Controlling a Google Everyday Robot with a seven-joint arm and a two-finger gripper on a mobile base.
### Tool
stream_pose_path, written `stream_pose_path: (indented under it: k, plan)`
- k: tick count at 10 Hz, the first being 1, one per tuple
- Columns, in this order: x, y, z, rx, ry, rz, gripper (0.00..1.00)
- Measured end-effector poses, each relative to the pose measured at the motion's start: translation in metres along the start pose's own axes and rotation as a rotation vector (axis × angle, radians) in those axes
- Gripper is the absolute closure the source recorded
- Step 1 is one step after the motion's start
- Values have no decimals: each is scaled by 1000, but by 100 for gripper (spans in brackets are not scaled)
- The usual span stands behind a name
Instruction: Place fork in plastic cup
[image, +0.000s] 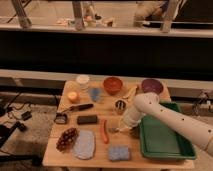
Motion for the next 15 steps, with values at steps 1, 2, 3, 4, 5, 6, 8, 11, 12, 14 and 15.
stream_pose_path:
  k: [1,2,3,4,5,6,8,11,12,14,15]
  plan:
    - [-1,0,-3,9,-4,-6,82]
    - [-3,0,-5,12,-7,-11,82]
    - [-4,0,-6,14,-10,-15,82]
    - [-6,0,-8,18,-14,-19,82]
    - [-8,-1,-11,23,-21,-24,82]
    - [-10,-1,-13,27,-27,-30,82]
    - [-16,-2,-18,31,-41,-42,82]
    - [-42,-4,-12,-3,-77,-94,82]
    - [-56,-4,-5,-27,-88,-120,82]
    - [-83,-8,8,-60,-111,-172,82]
    - [-103,-12,13,-75,-126,-215,82]
